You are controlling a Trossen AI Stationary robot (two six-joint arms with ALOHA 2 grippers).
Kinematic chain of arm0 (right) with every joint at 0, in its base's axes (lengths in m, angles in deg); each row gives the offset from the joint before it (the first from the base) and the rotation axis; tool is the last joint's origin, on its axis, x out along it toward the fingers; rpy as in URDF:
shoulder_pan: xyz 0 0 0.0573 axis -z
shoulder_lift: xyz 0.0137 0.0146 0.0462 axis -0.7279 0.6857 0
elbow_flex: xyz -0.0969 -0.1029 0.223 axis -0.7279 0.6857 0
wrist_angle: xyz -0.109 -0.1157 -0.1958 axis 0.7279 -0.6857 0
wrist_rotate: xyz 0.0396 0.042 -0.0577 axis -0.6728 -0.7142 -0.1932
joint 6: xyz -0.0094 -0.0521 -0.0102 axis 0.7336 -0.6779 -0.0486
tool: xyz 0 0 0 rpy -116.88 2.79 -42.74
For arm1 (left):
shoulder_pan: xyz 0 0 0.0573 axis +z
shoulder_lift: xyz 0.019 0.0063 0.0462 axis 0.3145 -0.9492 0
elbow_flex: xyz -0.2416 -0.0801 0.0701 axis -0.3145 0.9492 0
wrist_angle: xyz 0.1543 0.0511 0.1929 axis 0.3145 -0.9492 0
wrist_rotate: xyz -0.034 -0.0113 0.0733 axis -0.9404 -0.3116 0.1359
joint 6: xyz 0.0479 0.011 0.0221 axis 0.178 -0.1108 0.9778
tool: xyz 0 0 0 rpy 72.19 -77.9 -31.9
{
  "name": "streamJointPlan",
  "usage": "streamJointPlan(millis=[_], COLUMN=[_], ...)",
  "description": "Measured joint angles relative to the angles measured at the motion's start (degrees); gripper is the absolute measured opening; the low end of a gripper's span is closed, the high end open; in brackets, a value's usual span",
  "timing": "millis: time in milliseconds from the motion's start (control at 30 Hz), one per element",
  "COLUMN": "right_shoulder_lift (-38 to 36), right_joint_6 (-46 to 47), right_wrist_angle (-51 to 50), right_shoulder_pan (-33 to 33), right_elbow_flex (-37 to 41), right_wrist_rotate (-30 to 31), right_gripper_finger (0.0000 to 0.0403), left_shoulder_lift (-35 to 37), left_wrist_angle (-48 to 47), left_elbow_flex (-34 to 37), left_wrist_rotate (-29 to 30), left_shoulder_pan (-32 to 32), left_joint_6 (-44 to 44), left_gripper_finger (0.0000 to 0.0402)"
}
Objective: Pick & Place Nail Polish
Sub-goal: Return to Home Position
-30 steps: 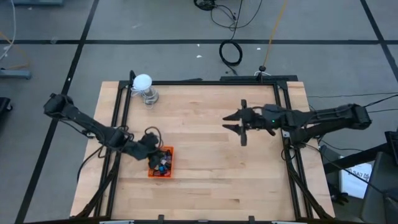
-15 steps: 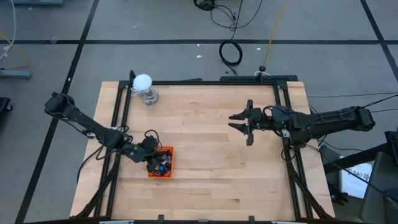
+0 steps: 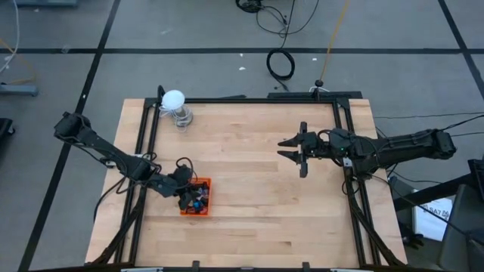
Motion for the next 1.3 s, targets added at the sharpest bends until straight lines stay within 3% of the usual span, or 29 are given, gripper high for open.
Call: streamJointPlan(millis=[300,600,700,933,1067,1300], right_shoulder_lift=[0.0,-0.09,-1.58,-7.73,-10.06,-13.83], right_joint_6=[-0.02,-0.12,-0.32,-1.06,-1.53,0.79], right_wrist_angle=[-0.39,-0.62,-2.55,-9.3,-15.62,-20.89], right_shoulder_pan=[0.0,0.0,0.0,0.0,0.02,0.0], right_elbow_flex=[0.0,-0.01,-0.02,-0.07,-0.07,-0.07], right_wrist_rotate=[0.0,0.15,0.19,5.09,6.42,6.46], right_gripper_finger=[0.0114,0.0114,0.0114,0.0114,0.0114,0.0114], left_shoulder_lift=[0.0,0.07,1.33,7.68,12.99,25.54], left_wrist_angle=[0.6,0.88,0.43,-0.46,-0.64,-1.94], left_elbow_flex=[0.0,0.0,-0.29,-0.33,-0.37,-0.39], left_wrist_rotate=[-0.93,-1.31,-5.45,-22.06,-19.56,-8.32], left_shoulder_pan=[0.8,3.1,4.61,9.53,10.68,10.78], left_joint_6=[1.1,3.13,5.15,22.15,29.95,44.33], left_gripper_finger=[0.0147,0.0241,0.0264,0.0293,0.0298,0.0299])
